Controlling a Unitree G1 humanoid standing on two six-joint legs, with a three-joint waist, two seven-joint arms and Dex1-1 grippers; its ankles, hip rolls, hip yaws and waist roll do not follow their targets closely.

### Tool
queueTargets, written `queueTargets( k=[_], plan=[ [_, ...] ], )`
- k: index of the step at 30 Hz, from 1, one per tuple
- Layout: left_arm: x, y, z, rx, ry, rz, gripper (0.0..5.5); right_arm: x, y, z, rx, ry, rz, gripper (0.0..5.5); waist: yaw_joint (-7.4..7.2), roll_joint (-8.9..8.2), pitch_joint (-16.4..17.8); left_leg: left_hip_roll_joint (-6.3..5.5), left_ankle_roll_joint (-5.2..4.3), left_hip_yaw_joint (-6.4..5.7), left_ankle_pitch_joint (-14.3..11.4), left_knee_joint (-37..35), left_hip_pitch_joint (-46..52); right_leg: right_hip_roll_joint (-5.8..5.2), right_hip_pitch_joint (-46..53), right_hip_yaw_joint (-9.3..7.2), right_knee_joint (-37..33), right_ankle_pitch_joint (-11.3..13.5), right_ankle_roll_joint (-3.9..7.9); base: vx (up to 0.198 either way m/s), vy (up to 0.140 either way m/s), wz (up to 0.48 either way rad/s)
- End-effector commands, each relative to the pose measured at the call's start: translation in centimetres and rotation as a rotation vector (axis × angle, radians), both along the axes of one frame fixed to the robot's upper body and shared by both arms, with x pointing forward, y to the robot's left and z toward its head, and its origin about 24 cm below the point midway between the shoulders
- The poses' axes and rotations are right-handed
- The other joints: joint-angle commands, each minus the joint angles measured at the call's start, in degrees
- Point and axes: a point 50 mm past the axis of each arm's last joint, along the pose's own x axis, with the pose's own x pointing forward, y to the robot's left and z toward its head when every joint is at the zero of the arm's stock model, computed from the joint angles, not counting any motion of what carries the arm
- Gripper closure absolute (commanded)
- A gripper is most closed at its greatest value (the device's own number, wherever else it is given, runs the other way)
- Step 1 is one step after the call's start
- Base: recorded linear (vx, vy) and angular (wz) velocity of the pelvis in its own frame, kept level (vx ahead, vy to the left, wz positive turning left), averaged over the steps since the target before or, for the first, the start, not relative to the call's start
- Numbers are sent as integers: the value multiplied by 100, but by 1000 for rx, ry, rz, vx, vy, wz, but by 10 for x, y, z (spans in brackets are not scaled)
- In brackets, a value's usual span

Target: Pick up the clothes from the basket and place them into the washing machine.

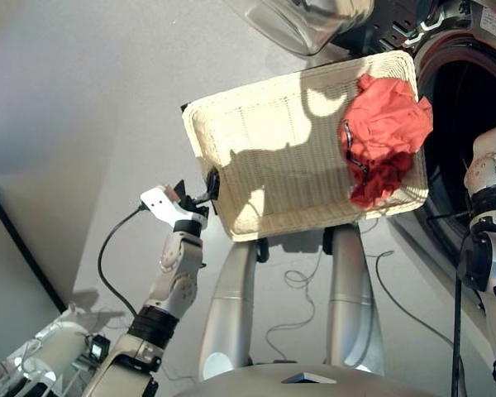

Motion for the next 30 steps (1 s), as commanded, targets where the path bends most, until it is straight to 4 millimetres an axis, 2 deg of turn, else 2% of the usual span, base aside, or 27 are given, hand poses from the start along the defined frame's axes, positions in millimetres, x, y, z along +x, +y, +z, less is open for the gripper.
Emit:
queueTargets(
  k=[1, 4, 5, 6, 8, 10, 11, 12, 13, 16, 18, 22, 27, 30],
  plan=[
    [-7, 17, -3, 7, -19, 60, 0, 1, -5, -20, -26, 44, 132, 0, -75, -110, -356, 22, -17, -300, -840, 282, 385, 144, 475, -186, -346, -222, 182, 0, 0, 0],
    [-6, 17, -5, 0, -12, 49, 0, 20, 27, -49, -30, 117, 343, 0, -89, -175, -334, 36, -46, -300, -770, 126, 553, 141, 659, -196, -541, -136, 181, 0, 0, 0],
    [-6, 17, -6, 3, -7, 46, 0, 21, 30, -59, -3, 143, 359, 0, -104, -190, -324, 36, -54, -299, -755, 78, 611, 135, 720, -213, -599, -122, 186, 0, 0, 0],
    [-6, 17, -6, 4, -8, 46, 0, 21, 29, -59, -2, 142, 360, 0, -107, -193, -312, 34, -54, -301, -748, 63, 632, 134, 741, -216, -612, -117, 186, 0, 0, 0],
    [-4, 19, -6, 1, -7, 45, 0, 31, 64, -85, 32, 179, 511, 0, -101, -231, -300, 35, -94, -298, -683, -103, 794, 148, 930, -252, -819, -64, 191, 0, 0, 0],
    [-4, 18, -7, -5, -4, 36, 0, 37, 88, -98, 40, 181, 646, 0, -99, -285, -268, 40, -101, -307, -628, -207, 899, 146, 1057, -283, -956, -4, 195, 0, 0, 0],
    [-3, 20, -9, 1, 3, 35, 0, 38, 98, -107, -16, 258, 711, 0, -99, -319, -267, 35, -110, -312, -580, -285, 947, 145, 1128, -306, -1054, 31, 198, 0, 0, 0],
    [-4, 20, -9, 0, 3, 36, 0, 38, 99, -108, -17, 259, 712, 0, -113, -315, -261, 33, -111, -316, -570, -302, 964, 143, 1147, -311, -1069, 38, 198, 0, 0, 0],
    [-3, 20, -11, -3, 7, 27, 0, 36, 115, -123, -17, 282, 824, 0, -101, -367, -257, 38, -124, -336, -516, -430, 1065, 141, 1236, -341, -1158, 74, 210, 0, 0, 0],
    [-1, 20, -14, -3, 18, 17, 0, 36, 139, -143, -75, 392, 984, 0, -83, -423, -224, 31, -142, -354, -412, -621, 1215, 126, 1395, -379, -1330, 131, 214, 7, -20, 35],
    [0, 18, -16, 6, 24, 14, 0, 36, 151, -149, -120, 453, 1045, 0, -63, -436, -190, 13, -148, -372, -353, -695, 1260, 110, 1446, -401, -1416, 161, 221, 0, 0, 0],
    [6, 13, -11, 15, 11, 18, 0, 37, 161, -158, -97, 503, 1071, 0, 20, -386, -131, -28, -116, -410, -377, -638, 1207, 105, 1375, -396, -1287, 98, 215, 0, 0, 0],
    [11, 16, -11, 65, 23, 56, 0, 42, 160, -153, -88, 511, 1067, 0, 138, -293, -55, -67, -33, -388, -503, -337, 896, 66, 1007, -359, -767, -97, 195, 0, 0, 0],
    [16, 18, -10, 85, 31, 89, 0, 46, 159, -146, -112, 522, 1065, 0, 200, -237, 8, -104, 3, -388, -601, -47, 651, -1, 703, -333, -267, -289, 179, 0, 0, 0]
  ],
)
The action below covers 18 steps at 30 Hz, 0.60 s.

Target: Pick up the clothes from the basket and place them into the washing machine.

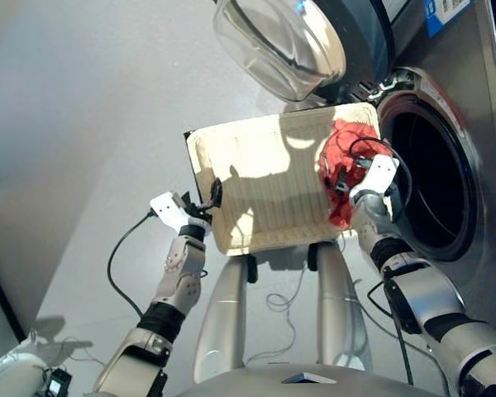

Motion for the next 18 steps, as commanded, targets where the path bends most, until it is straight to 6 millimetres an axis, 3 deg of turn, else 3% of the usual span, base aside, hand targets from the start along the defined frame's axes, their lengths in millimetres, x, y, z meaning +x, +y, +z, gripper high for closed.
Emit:
queueTargets(
  k=[1, 6, 9, 13, 14, 15, 18],
  plan=[
    [12, 15, 23, 52, -89, 83, 0, 13, -2, 24, -60, -54, 10, 0, 147, 187, 248, -103, 178, -108, -956, 922, -286, 10, -61, -29, 103, -258, 305, 0, 0, 0],
    [12, 12, 23, 58, -84, 73, 0, 18, -18, 37, -96, -37, -59, 0, 210, 320, 287, -161, 207, -118, -1063, 1250, -610, -69, -391, -22, 526, -406, 268, 7, 9, 111],
    [13, 12, 32, 76, -121, 70, 0, 23, -34, 54, -141, -24, -119, 0, 318, 438, 321, -201, 230, -130, -1098, 1469, -832, -108, -600, 9, 756, -479, 260, 0, 0, 0],
    [11, 12, 35, 90, -129, 63, 0, 26, -37, 61, -153, -26, -126, 0, 351, 455, 309, -229, 262, -65, -1172, 1665, -888, -117, -671, 13, 946, -515, 234, 0, 0, 0],
    [12, 12, 35, 100, -127, 61, 0, 26, -38, 61, -156, -24, -128, 380, 344, 450, 301, -225, 266, -55, -1184, 1691, -886, -121, -675, 17, 962, -514, 232, 0, 0, 0],
    [12, 13, 35, 114, -124, 58, 0, 25, -40, 62, -161, -24, -130, 550, 340, 445, 280, -232, 271, -40, -1199, 1684, -865, -121, -652, 21, 934, -513, 233, 0, 0, 0],
    [12, 14, 33, 112, -117, 62, 0, 26, -36, 61, -139, -36, -124, 550, 308, 403, 208, -228, 267, -17, -1193, 1594, -735, -129, -542, 25, 849, -492, 244, 0, 0, 0]
  ],
)
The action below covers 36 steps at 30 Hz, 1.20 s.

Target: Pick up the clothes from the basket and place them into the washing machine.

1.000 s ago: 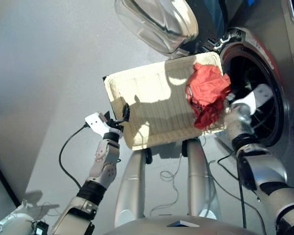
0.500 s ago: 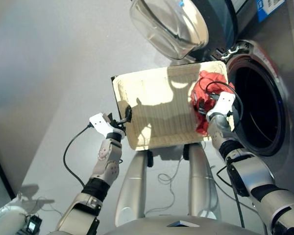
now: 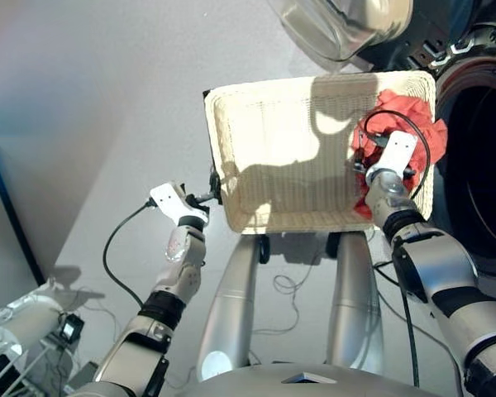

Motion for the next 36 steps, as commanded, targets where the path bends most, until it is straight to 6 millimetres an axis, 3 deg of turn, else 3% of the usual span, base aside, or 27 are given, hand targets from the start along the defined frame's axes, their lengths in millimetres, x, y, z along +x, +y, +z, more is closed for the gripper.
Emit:
queueTargets(
  k=[1, 8, 13, 18, 20, 21, 23, 24, 26, 27, 30, 31, 34, 35, 36],
  plan=[
    [1, 17, 19, 44, -91, 37, 0, 6, -7, 21, -47, -59, -11, 550, -35, 161, 72, -108, 334, 126, -1073, 627, 364, 43, 531, -11, -151, -200, 353, 0, 0, 0],
    [0, 25, 19, 27, -98, 80, 0, 7, 6, 32, 29, -206, -13, 550, -211, 37, 12, -83, 286, 160, -953, 44, 959, 55, 1104, 21, -771, 17, 426, 0, 0, 0],
    [-5, 27, 11, 37, -78, 104, 0, -8, 21, 36, 55, -387, 7, 550, -402, -36, 10, -49, 263, 233, -872, -283, 1443, 118, 1646, 51, -1277, 192, 468, -1, 17, -115],
    [-9, 22, 2, 21, -57, 123, 0, -33, 19, 35, -78, -480, -64, 550, -542, -12, -1, -93, 269, 246, -733, -774, 1958, 101, 2161, 78, -1841, 386, 562, 7, 18, -117],
    [-10, 19, 5, 20, -76, 117, 0, -39, 9, 35, -93, -497, -149, 550, -555, 27, 3, -123, 271, 260, -672, -923, 2087, 96, 2252, 88, -1945, 411, 580, -56, 27, -213],
    [-10, 18, 7, 27, -89, 107, 0, -41, 0, 40, -121, -512, -213, 550, -586, 42, 39, -154, 296, 328, -488, -959, 2023, 65, 2216, 85, -2025, 591, 549, -112, 22, -148],
    [-13, 18, 8, 28, -98, 100, 0, -43, -16, 44, -162, -508, -292, 550, -574, 95, 23, -176, 306, 330, -487, -948, 1983, 68, 2172, 113, -2024, 586, 551, -56, 5, -35],
    [-14, 21, 8, 36, -101, 101, 0, -46, -39, 52, -218, -501, -386, 550, -555, 149, 10, -195, 310, 328, -492, -942, 1924, 70, 2111, 128, -2002, 574, 550, 0, 0, 0],
    [-17, 24, 7, 37, -96, 103, 0, -47, -56, 57, -284, -469, -451, 550, -522, 198, -9, -202, 316, 332, -495, -914, 1845, 70, 2035, 147, -1986, 567, 541, 0, 0, 0],
    [-18, 28, 6, 43, -92, 108, 0, -50, -79, 65, -355, -437, -523, 550, -490, 242, -13, -206, 320, 323, -528, -872, 1787, 82, 1967, 161, -1928, 535, 538, 0, 0, 0],
    [-20, 35, 5, 60, -88, 101, 0, -54, -124, 104, -484, -403, -668, 550, -375, 334, -33, -200, 333, 327, -586, -712, 1488, 88, 1638, 198, -1753, 493, 531, 23, 1, 27],
    [-20, 36, 5, 51, -79, 105, 0, -47, -113, 112, -522, -403, -685, 550, -315, 381, -59, -176, 315, 278, -768, -635, 1432, 136, 1545, 266, -1623, 309, 553, 58, 1, 88],
    [-17, 36, 7, 38, -74, 109, 0, -68, -156, 163, -602, -431, -854, 550, -286, 405, -34, -162, 314, 245, -834, -309, 992, 140, 1101, 317, -1246, 199, 529, -52, -20, 22],
    [-17, 37, 7, 19, -72, 121, 0, -80, -166, 199, -666, -496, -952, 550, -290, 390, -9, -134, 295, 249, -861, -110, 763, 145, 855, 350, -990, 142, 504, -67, -15, 132],
    [-16, 36, 8, 15, -75, 123, 0, -80, -165, 202, -670, -500, -952, 550, -298, 408, -27, -133, 293, 257, -882, -58, 694, 146, 782, 361, -938, 122, 503, -83, -40, 165]
  ],
)
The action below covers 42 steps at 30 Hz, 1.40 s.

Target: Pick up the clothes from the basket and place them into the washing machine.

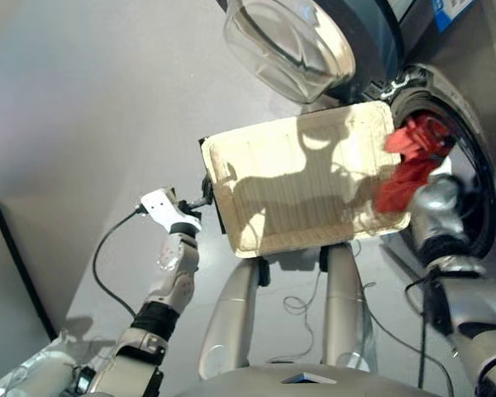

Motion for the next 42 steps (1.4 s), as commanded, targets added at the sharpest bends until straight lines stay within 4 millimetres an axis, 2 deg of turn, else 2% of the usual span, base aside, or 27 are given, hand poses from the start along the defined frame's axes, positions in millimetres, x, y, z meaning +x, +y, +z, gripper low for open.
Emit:
queueTargets(
  k=[1, 3, 6, 7, 8, 9, 10, 11, 12, 13, 14, 16, 20, 25, 29, 31, 34, 36, 37, 41, 42],
  plan=[
    [-2, 15, 13, -23, -67, 70, 0, -46, -35, 124, -231, -354, -288, 550, -52, 160, -13, -47, 8, -219, -994, 1036, -398, 129, -166, -7, 252, -308, 171, 0, 0, 0],
    [2, 12, 18, -30, -84, 76, 0, -54, -32, 139, -289, -416, -337, 550, -54, 162, -16, -36, -10, -246, -1019, 1271, -629, 150, -385, -35, 555, -388, 142, -27, -31, 71],
    [3, 12, 22, -17, -108, 71, 0, -55, -34, 141, -340, -370, -307, 550, -56, 112, -37, -35, -15, -281, -1083, 1488, -816, 147, -545, -52, 780, -456, 118, 0, 0, 0],
    [4, 11, 25, -27, -120, 72, 0, -44, -26, 137, -324, -362, -231, 496, -60, 55, -45, -18, -30, -283, -1096, 1549, -835, 141, -555, -76, 854, -470, 99, -5, -52, 107],
    [5, 10, 26, -34, -123, 70, 0, -33, -18, 128, -322, -325, -166, 330, -68, 20, -39, -7, -30, -276, -1102, 1564, -848, 130, -544, -95, 847, -455, 90, 0, 0, 0],
    [6, 11, 27, -37, -128, 71, 0, -20, -5, 121, -323, -300, -69, 0, -69, -11, -44, 9, -27, -278, -1103, 1562, -850, 136, -535, -108, 832, -432, 86, 0, 0, 0],
    [6, 12, 28, -41, -130, 74, 0, -8, 5, 112, -293, -275, 45, 0, -77, -45, -49, 19, -25, -274, -1102, 1561, -856, 150, -530, -115, 814, -418, 74, 0, 0, 0],
    [6, 13, 28, -41, -130, 76, 0, -8, 5, 112, -290, -275, 51, 0, -87, -53, -52, 21, -26, -272, -1102, 1560, -855, 152, -529, -113, 811, -416, 73, 0, 0, 0],
    [6, 16, 29, -31, -134, 74, 0, 5, 15, 100, -304, -178, 177, 0, -102, -106, -52, 36, -35, -261, -1088, 1562, -855, 166, -511, -131, 787, -391, 64, 0, 0, 0],
    [6, 17, 30, -26, -134, 67, 0, 12, 24, 95, -305, -160, 240, 0, -119, -134, -51, 49, -37, -269, -1080, 1573, -855, 165, -486, -137, 762, -382, 53, 0, 0, 0],
    [5, 19, 28, -30, -125, 65, 0, 23, 34, 70, -273, -73, 353, 0, -130, -186, -56, 69, -42, -272, -1068, 1566, -816, 164, -429, -153, 734, -368, 43, 0, 0, 0],
    [3, 20, 25, -34, -116, 53, 0, 35, 46, 37, -184, 17, 484, 0, -122, -233, -80, 72, -51, -296, -1055, 1548, -771, 175, -357, -190, 693, -356, 23, -10, -27, -47],
    [1, 25, 19, -29, -94, 46, 0, 47, 76, -7, -69, 109, 671, 0, -99, -339, -118, 91, -58, -324, -1020, 1477, -626, 194, -171, -241, 553, -306, 7, 0, 0, 0],
    [1, 24, 2, -46, -28, 54, 0, 47, 111, -54, 75, 141, 824, 0, -129, -472, -141, 127, -83, -363, -931, 1205, -246, 209, 243, -344, 245, -249, 13, 0, 0, 0],
    [0, 19, -16, -11, 46, 53, 0, 38, 137, -102, 241, 192, 919, 0, -150, -624, -160, 162, -114, -390, -862, 938, 251, 232, 784, -461, -95, -183, 48, 11, -14, 7],
    [-4, 15, -34, 30, 128, 56, 0, 25, 153, -135, 334, 242, 950, 0, -159, -735, -186, 165, -141, -420, -813, 733, 649, 238, 1233, -536, -378, -132, 74, 71, -60, 40],
    [-11, 14, -54, 91, 212, 55, 0, 8, 168, -169, 429, 302, 972, 0, -168, -879, -218, 185, -159, -444, -773, 407, 1251, 244, 1875, -627, -783, -69, 118, 93, -36, 4],
    [-17, 14, -65, 128, 267, 50, 0, -6, 177, -188, 481, 333, 985, 0, -182, -968, -241, 201, -177, -461, -726, 177, 1648, 259, 2306, -669, -1064, -13, 152, 55, -14, -34],
    [-21, 15, -74, 160, 307, 42, 0, -14, 180, -199, 507, 359, 989, 0, -213, -1046, -266, 179, -167, -426, -508, -30, 1816, 226, 2495, -708, -1282, 170, 140, 0, 0, 0],
    [-39, 20, -100, 260, 436, 25, 0, -48, 184, -239, 610, 471, 960, 0, -237, -1155, -359, 186, -210, -427, -419, -478, 2609, 235, 3327, -820, -1703, 191, 185, 80, 9, -4],
    [-39, 20, -100, 260, 436, 25, 0, -48, 184, -239, 610, 471, 960, 0, -236, -1156, -350, 186, -210, -426, -417, -484, 2622, 235, 3339, -820, -1707, 192, 185, 136, 8, 64]
  ],
)
